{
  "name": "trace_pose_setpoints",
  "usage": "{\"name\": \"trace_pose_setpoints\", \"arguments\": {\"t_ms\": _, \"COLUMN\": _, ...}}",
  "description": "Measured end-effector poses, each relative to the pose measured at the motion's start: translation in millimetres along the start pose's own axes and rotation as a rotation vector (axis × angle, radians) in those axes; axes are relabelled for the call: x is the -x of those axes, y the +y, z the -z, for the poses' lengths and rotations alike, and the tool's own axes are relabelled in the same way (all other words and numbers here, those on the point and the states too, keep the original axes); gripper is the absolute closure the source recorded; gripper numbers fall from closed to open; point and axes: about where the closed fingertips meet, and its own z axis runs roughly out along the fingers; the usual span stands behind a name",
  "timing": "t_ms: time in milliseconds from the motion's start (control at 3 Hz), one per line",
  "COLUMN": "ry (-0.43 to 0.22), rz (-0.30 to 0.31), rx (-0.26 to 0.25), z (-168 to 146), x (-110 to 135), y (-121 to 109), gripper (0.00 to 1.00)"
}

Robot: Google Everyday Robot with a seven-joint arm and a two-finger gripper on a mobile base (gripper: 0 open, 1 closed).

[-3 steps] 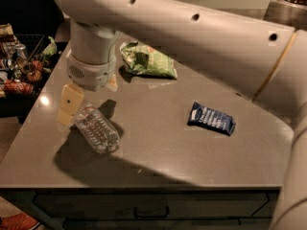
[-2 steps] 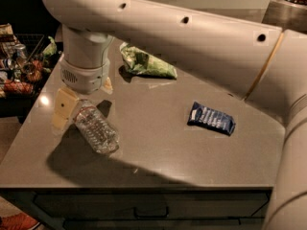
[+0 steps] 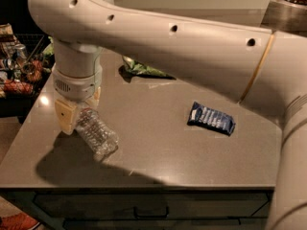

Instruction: Place water bottle upright

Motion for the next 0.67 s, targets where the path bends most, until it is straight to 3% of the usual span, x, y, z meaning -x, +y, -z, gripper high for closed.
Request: {"name": "trace_pose_setpoints", "arguments": {"t_ms": 667, "ry": -0.113, "rz": 0.088, "rx": 0.006, "z": 21, "x": 12, "y": -13, "gripper": 0.87}}
